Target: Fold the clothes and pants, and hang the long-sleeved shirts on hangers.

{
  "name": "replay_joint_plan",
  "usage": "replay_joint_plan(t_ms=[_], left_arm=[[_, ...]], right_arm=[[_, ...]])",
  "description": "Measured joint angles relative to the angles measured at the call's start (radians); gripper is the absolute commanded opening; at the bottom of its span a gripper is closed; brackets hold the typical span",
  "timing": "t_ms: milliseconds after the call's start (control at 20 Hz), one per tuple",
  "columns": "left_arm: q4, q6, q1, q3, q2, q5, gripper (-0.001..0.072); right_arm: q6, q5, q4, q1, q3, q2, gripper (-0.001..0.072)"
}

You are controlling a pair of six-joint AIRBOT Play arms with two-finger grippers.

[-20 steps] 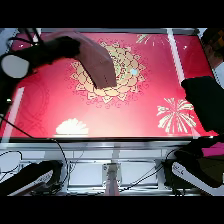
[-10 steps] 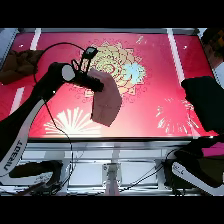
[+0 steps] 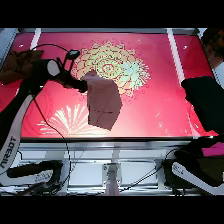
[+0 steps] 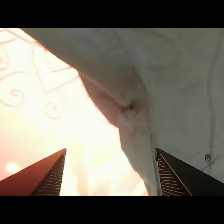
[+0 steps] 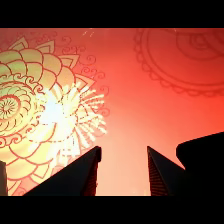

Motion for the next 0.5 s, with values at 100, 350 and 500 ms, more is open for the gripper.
replay_joint_plan(t_ms=[100,350,500], left_arm=[[-0.027,-0.013,0.016,-0.063,0.086,0.011,0.0593],[-0.199,-0.027,0.025,-0.401,0.334,0.068,0.0594],[-0.36,-0.03,0.021,-0.626,0.446,0.103,0.0594]], right_arm=[[-0.004,0.003,0.0,0.0,-0.03,0.0,0.0349],[-0.008,0.004,0.001,0.0,-0.065,0.0,0.0349],[-0.009,0.009,0.003,0.0,-0.071,0.0,0.0349]])
